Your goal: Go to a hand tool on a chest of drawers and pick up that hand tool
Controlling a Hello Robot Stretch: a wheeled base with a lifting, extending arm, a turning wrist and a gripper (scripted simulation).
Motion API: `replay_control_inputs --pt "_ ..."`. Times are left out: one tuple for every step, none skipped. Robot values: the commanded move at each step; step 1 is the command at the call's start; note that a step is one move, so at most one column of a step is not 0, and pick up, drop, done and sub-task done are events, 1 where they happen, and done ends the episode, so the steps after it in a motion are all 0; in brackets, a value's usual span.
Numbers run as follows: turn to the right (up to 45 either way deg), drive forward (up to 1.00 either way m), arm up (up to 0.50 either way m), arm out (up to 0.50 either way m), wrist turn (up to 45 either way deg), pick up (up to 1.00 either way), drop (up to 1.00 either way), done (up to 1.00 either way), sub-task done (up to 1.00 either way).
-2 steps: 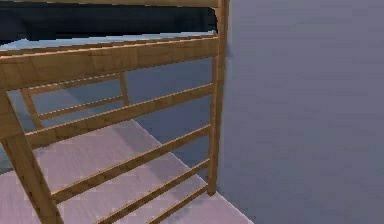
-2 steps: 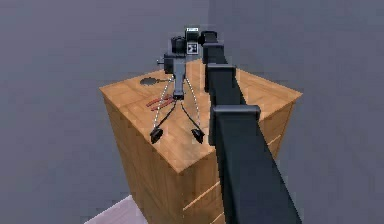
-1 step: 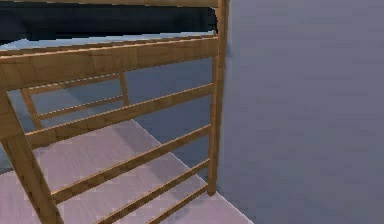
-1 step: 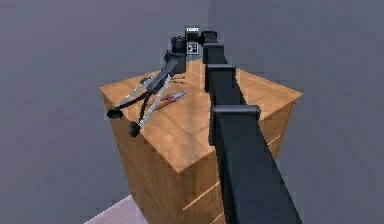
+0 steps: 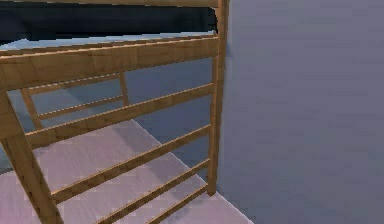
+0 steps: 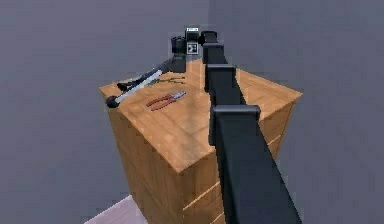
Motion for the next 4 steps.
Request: replay_control_inputs --pt "0.0 0.00 0.00 0.00 45.0 0.00 0.00 0.00 0.00" --pt "0.0 0.00 0.00 0.00 3.0 0.00 0.00 0.00 0.00" --pt "0.0 0.00 -0.12 0.00 0.0 0.00 0.00 0.00 0.00" --pt "0.0 0.00 0.00 0.00 0.0 1.00 0.00 0.00 0.00"
